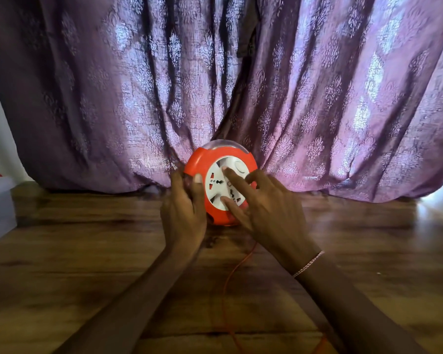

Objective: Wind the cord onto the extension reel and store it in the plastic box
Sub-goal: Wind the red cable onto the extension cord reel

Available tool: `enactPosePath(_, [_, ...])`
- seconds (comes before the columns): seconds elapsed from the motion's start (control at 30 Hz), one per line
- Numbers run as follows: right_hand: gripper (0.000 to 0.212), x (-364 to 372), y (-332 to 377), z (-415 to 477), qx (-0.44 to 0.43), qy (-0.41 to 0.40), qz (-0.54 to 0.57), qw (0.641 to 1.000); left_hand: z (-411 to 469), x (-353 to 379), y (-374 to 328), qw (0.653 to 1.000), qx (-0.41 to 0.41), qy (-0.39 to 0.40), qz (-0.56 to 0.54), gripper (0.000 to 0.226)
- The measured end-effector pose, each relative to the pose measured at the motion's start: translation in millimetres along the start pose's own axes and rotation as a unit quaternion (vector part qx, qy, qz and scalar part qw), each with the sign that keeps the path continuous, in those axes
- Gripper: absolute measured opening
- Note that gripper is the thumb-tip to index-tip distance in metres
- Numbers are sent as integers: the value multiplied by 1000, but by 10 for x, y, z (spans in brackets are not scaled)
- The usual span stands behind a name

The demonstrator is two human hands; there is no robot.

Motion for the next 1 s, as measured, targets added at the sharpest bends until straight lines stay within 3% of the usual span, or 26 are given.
enactPosePath(0.17, [64, -7, -1, 22, 26, -19, -5, 999, -56, 23, -130, 999, 33, 13, 9, 44])
enactPosePath(0.47, [60, 93, -136, -3, 119, -18, 133, 984, -40, 12, -157, 997, 67, 19, 40, 54])
enactPosePath(0.6, [59, 131, -295, -23, 214, -31, 187, 958, -91, 28, -187, 999, 49, 10, 16, 49])
enactPosePath(0.67, [56, 203, -444, -50, 313, -25, 285, 906, -122, 55, -233, 999, 43, 10, 13, 46])
enactPosePath(0.7, [55, 298, -488, -94, 372, -15, 383, 846, -132, 77, -254, 999, 42, 13, 16, 47])
enactPosePath(0.77, [55, 509, -425, -196, 451, 12, 581, 677, -148, 114, -273, 998, 43, 22, 29, 48])
enactPosePath(0.8, [55, 538, -380, -224, 462, 24, 617, 636, -155, 125, -267, 998, 44, 24, 37, 48])
enactPosePath(0.83, [56, 557, -367, -239, 463, 37, 621, 632, -155, 130, -252, 998, 44, 25, 41, 48])
enactPosePath(0.87, [59, 530, -376, -236, 452, 43, 604, 655, -151, 127, -227, 998, 40, 23, 41, 49])
enactPosePath(0.9, [58, 491, -429, -205, 427, 44, 553, 714, -137, 118, -194, 999, 33, 20, 38, 50])
enactPosePath(0.97, [50, 243, -532, -103, 326, 24, 326, 887, -100, 78, -124, 999, 14, 7, 32, 48])
enactPosePath(1.0, [48, 117, -509, -59, 256, 1, 215, 943, -82, 54, -98, 1000, 8, 2, 30, 45])
Point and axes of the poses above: each hand's wrist, its own z-axis towards the middle knuckle, its own x-axis out of the palm, y = z × x, the point moved 9 cm from there along z, towards the middle knuckle, and after that the axes turned 3 degrees about y, right-handed, at the moved point
